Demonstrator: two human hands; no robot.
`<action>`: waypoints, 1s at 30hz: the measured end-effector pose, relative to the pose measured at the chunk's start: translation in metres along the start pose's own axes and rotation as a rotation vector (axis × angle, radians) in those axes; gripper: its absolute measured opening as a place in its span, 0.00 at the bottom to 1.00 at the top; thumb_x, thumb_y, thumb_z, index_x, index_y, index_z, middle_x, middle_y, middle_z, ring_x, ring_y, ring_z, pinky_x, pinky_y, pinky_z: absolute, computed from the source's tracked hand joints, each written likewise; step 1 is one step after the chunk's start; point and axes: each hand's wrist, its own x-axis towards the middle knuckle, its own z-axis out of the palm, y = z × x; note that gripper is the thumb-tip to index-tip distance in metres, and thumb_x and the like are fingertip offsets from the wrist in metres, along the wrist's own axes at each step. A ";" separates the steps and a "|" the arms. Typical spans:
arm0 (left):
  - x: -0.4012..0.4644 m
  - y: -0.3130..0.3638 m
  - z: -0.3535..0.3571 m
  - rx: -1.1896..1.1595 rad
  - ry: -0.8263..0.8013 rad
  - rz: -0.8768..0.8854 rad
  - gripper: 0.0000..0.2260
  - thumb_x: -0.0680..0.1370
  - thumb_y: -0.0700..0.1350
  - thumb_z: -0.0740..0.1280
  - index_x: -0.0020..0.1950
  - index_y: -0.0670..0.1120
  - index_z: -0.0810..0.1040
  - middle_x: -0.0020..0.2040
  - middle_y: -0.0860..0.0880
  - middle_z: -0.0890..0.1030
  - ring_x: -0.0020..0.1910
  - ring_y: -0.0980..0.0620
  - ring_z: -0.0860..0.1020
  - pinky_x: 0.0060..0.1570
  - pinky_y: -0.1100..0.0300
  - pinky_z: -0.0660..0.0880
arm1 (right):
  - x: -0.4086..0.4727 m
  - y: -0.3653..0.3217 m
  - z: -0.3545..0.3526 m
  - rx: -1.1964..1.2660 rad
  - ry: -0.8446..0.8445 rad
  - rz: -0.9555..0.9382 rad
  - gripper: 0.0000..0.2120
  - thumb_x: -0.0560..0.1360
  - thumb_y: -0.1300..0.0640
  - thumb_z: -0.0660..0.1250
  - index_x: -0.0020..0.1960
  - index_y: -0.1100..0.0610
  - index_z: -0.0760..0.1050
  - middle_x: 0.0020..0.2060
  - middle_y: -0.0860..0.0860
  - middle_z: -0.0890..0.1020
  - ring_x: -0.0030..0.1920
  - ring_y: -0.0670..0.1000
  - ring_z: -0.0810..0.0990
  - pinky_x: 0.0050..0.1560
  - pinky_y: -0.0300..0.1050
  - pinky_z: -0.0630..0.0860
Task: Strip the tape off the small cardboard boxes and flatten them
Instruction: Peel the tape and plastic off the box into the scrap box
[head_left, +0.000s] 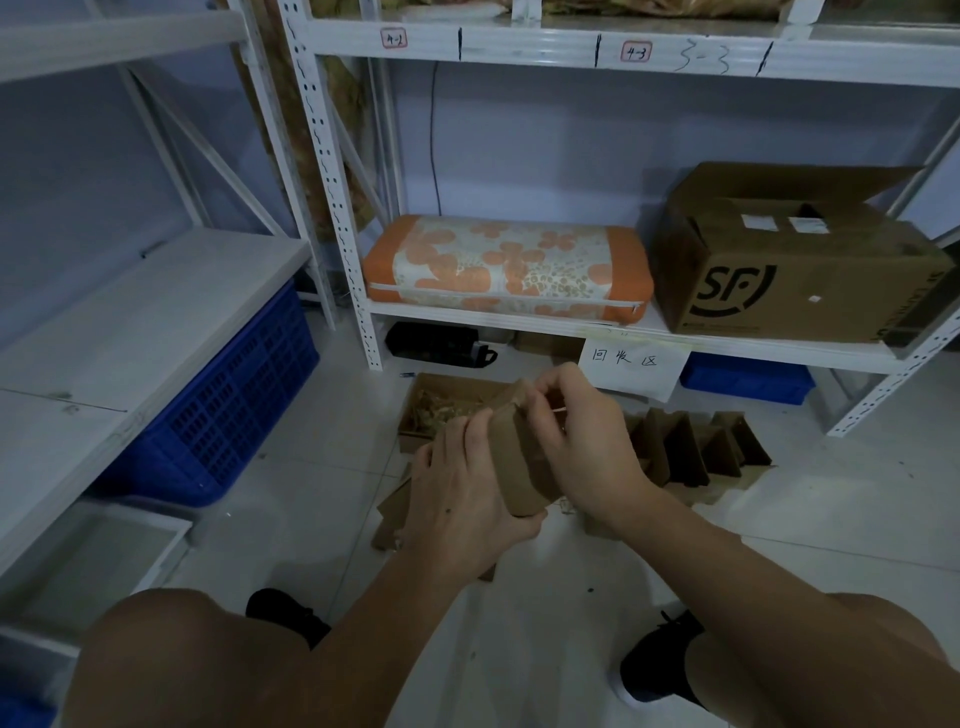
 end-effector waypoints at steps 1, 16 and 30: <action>0.000 -0.001 -0.001 -0.017 -0.008 -0.019 0.54 0.59 0.68 0.78 0.76 0.44 0.61 0.66 0.48 0.69 0.64 0.47 0.71 0.62 0.46 0.73 | 0.000 0.000 0.000 0.041 0.002 0.009 0.02 0.83 0.57 0.63 0.51 0.54 0.72 0.40 0.45 0.79 0.42 0.42 0.78 0.40 0.35 0.75; 0.006 -0.017 -0.010 -0.061 -0.093 -0.069 0.55 0.60 0.70 0.77 0.77 0.49 0.55 0.69 0.50 0.65 0.67 0.50 0.67 0.66 0.49 0.67 | 0.011 0.008 -0.010 -0.079 -0.245 -0.101 0.09 0.78 0.55 0.72 0.58 0.52 0.83 0.45 0.43 0.82 0.47 0.43 0.80 0.51 0.40 0.78; 0.006 -0.018 -0.022 -0.546 -0.269 -0.153 0.52 0.59 0.73 0.76 0.76 0.59 0.57 0.68 0.62 0.64 0.64 0.63 0.69 0.63 0.61 0.71 | 0.014 0.006 -0.018 0.113 -0.325 0.076 0.07 0.82 0.63 0.64 0.47 0.56 0.75 0.38 0.55 0.80 0.38 0.54 0.80 0.40 0.47 0.79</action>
